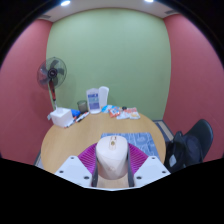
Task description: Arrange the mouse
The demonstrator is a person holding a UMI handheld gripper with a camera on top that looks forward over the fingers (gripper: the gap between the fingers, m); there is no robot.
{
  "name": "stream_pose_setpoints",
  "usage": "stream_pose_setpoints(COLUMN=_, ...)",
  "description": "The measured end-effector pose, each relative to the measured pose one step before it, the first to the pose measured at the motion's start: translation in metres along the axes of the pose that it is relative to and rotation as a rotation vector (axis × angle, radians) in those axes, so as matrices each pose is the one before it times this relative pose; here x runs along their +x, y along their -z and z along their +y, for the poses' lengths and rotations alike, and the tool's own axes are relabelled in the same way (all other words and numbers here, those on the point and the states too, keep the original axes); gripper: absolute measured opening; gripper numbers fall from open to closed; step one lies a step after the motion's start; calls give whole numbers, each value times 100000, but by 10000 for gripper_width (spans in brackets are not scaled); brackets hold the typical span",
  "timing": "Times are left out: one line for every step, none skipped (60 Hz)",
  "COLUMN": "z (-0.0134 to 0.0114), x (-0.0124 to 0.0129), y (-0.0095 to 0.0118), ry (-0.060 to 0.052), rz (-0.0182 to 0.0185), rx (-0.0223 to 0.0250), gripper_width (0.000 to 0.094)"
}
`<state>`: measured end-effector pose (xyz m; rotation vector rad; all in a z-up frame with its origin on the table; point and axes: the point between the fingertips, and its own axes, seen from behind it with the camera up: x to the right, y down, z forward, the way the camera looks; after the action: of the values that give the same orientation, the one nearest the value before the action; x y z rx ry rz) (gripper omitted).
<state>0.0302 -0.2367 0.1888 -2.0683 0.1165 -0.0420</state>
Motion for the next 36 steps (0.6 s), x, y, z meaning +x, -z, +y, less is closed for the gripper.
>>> stream_pose_setpoints(z=-1052, x=292, y=-628, ry=-338, rz=23, rx=1559, gripper_width=399)
stream_pose_setpoints(z=-1007, x=453, y=-548, ry=168, rz=87, rx=1326, gripper_width=400)
stream_pose_setpoints(z=-833, x=298, y=-747, ry=499, rz=70, rx=1089, gripper_width=400)
stream_pose_setpoints(z=-733, x=327, y=-829, ry=593, rz=152, rx=929, gripper_width=399)
stream_pose_setpoints(z=-668, x=328, y=-838, ry=522, rz=142, rx=807, gripper_width=398)
stream_pose_setpoints(z=-580, x=286, y=-849, ry=361, rz=43, rx=739, gripper_width=397)
stream_pose_setpoints(z=-493, x=313, y=-897, ry=160, rz=-106, rx=610, gripper_width=398)
stream_pose_setpoints(z=-336, x=318, y=-929, ry=91, rz=-238, rx=233, gripper_width=398)
stream_pose_setpoints(z=-123, x=194, y=-993, ry=109, rz=4, rx=132, gripper_width=398)
stream_pose_setpoints(z=-282, x=353, y=-921, ry=83, rz=-320, rx=-402, gripper_width=398)
stream_pose_setpoints(z=-49, x=285, y=-979, ry=0, rz=-154, rx=-182, gripper_width=398)
stream_pose_setpoints(z=51, x=320, y=-982, ry=115, rz=-96, rx=-234, gripper_width=399)
stream_pose_setpoints(z=241, x=344, y=-945, ry=464, rz=-34, rx=-403, gripper_width=399)
stream_pose_setpoints(z=382, x=330, y=-988, ry=713, rz=-57, rx=-795, gripper_width=398)
stream_pose_setpoints(z=524, x=326, y=-980, ry=619, rz=20, rx=-1059, gripper_width=399)
stream_pose_setpoints(z=613, x=311, y=-942, ry=249, rz=6, rx=-1237, gripper_width=398)
stream_pose_setpoints(z=693, x=207, y=-910, ry=-103, rz=-117, rx=-1395, gripper_width=397)
stream_pose_setpoints(z=730, x=166, y=-900, ry=-334, rz=-371, rx=-1582, gripper_width=397)
stream_pose_setpoints(z=1050, x=-75, y=-827, ry=-474, rz=-122, rx=-1001, gripper_width=397)
stream_pose_setpoints(z=762, x=122, y=-822, ry=-610, rz=-638, rx=-1778, gripper_width=397)
stream_pose_setpoints(z=662, x=206, y=-832, ry=-471, rz=-562, rx=-1637, gripper_width=398)
stream_pose_setpoints(z=619, x=124, y=-765, ry=-377, rz=-546, rx=-1359, gripper_width=398)
stream_pose_setpoints(z=575, x=122, y=-698, ry=-203, rz=-604, rx=-1066, gripper_width=397)
stream_pose_setpoints(z=513, x=123, y=-641, ry=85, rz=-613, rx=-949, gripper_width=397)
stream_pose_setpoints(z=516, x=139, y=-611, ry=350, rz=-466, rx=-917, gripper_width=397)
stream_pose_setpoints(z=552, x=160, y=-582, ry=535, rz=-191, rx=-897, gripper_width=398)
stream_pose_setpoints(z=524, x=167, y=-497, ry=654, rz=-47, rx=-842, gripper_width=398)
stream_pose_setpoints(z=695, x=-102, y=-564, ry=530, rz=296, rx=-396, gripper_width=399)
stream_pose_setpoints(z=523, x=140, y=-398, ry=404, rz=-168, rx=-844, gripper_width=401)
stream_pose_setpoints(z=407, x=97, y=-363, ry=311, rz=-244, rx=-870, gripper_width=401)
stream_pose_setpoints(z=389, x=58, y=-316, ry=66, rz=-272, rx=-789, gripper_width=403)
stream_pose_setpoints(z=368, x=36, y=-276, ry=-56, rz=-311, rx=-704, gripper_width=403)
stream_pose_setpoints(z=342, x=30, y=-240, ry=-100, rz=-258, rx=-697, gripper_width=406)
stream_pose_setpoints(z=319, x=88, y=-192, ry=-138, rz=-53, rx=-616, gripper_width=415)
stream_pose_setpoints(z=284, x=108, y=-206, ry=-151, rz=-8, rx=-520, gripper_width=423)
stream_pose_setpoints(z=300, x=70, y=-270, ry=-78, rz=123, rx=-350, gripper_width=433)
